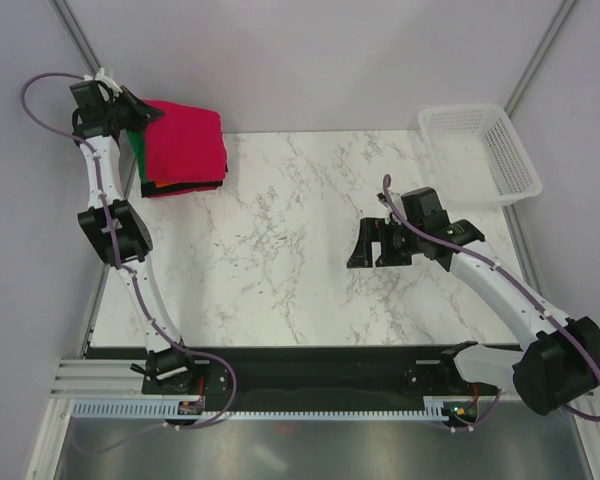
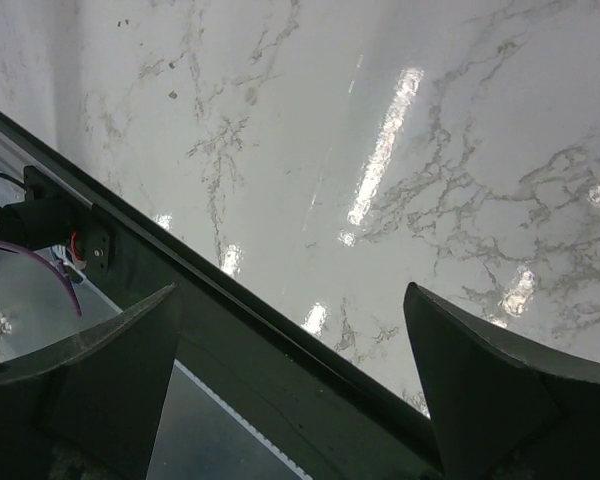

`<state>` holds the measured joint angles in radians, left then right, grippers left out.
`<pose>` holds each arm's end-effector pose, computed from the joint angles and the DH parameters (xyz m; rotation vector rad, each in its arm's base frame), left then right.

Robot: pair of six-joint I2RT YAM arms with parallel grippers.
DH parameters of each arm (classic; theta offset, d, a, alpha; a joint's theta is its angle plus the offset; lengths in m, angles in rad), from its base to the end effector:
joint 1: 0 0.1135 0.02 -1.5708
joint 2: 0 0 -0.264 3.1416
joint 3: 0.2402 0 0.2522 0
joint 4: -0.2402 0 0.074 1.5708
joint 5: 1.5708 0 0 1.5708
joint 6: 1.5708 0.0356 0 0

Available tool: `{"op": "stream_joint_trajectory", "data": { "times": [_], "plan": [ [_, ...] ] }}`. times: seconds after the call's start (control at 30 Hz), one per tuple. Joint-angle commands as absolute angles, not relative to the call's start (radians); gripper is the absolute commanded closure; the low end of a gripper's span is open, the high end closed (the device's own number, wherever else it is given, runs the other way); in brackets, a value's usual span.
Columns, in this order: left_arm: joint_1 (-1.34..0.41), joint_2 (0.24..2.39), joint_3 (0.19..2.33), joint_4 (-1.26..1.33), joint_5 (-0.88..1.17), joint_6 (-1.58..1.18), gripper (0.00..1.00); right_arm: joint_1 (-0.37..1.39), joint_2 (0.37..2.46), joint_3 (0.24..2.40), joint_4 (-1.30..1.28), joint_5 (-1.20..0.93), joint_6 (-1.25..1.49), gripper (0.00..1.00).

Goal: Fold and stack the t-shirts
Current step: Neatly place the folded tshirt to the corner

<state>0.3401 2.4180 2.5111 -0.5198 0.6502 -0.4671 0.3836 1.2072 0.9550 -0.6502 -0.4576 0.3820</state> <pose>0.5251 0.1629 0.3284 -0.3730 1.9406 -0.7285 0.2203 0.1059 0.2741 -0.2082 2.5494 0.8814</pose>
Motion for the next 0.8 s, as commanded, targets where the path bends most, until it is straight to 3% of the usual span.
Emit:
{"op": "stream_joint_trajectory", "data": {
  "times": [0.0, 0.37, 0.4, 0.43, 0.5, 0.53, 0.57, 0.77],
  "plan": [
    [0.377, 2.462, 2.582, -0.388, 0.617, -0.477, 0.98, 0.449, 1.232, 1.048, -0.633, -0.437, 0.396, 0.02],
    [0.410, 2.608, 2.603, -0.213, 0.437, -0.485, 0.95, 0.541, 1.364, 1.063, -0.591, -0.379, 0.423, 0.02],
    [0.413, 2.618, 2.600, -0.210, 0.448, -0.489, 0.89, 0.546, 1.368, 1.065, -0.586, -0.377, 0.423, 0.02],
    [0.413, 2.619, 2.597, -0.207, 0.459, -0.497, 0.68, 0.546, 1.373, 1.068, -0.584, -0.374, 0.423, 0.02],
    [0.417, 2.615, 2.576, -0.209, 0.468, -0.515, 0.42, 0.551, 1.370, 1.066, -0.583, -0.370, 0.425, 0.02],
    [0.416, 2.594, 2.565, -0.210, 0.478, -0.521, 0.07, 0.552, 1.362, 1.062, -0.583, -0.364, 0.426, 0.02],
    [0.417, 2.582, 2.547, -0.209, 0.483, -0.535, 0.01, 0.552, 1.355, 1.058, -0.583, -0.362, 0.425, 0.02],
    [0.405, 2.377, 2.404, -0.255, 0.407, -0.584, 0.00, 0.554, 1.270, 1.028, -0.600, -0.356, 0.430, 0.02]
  ]
}}
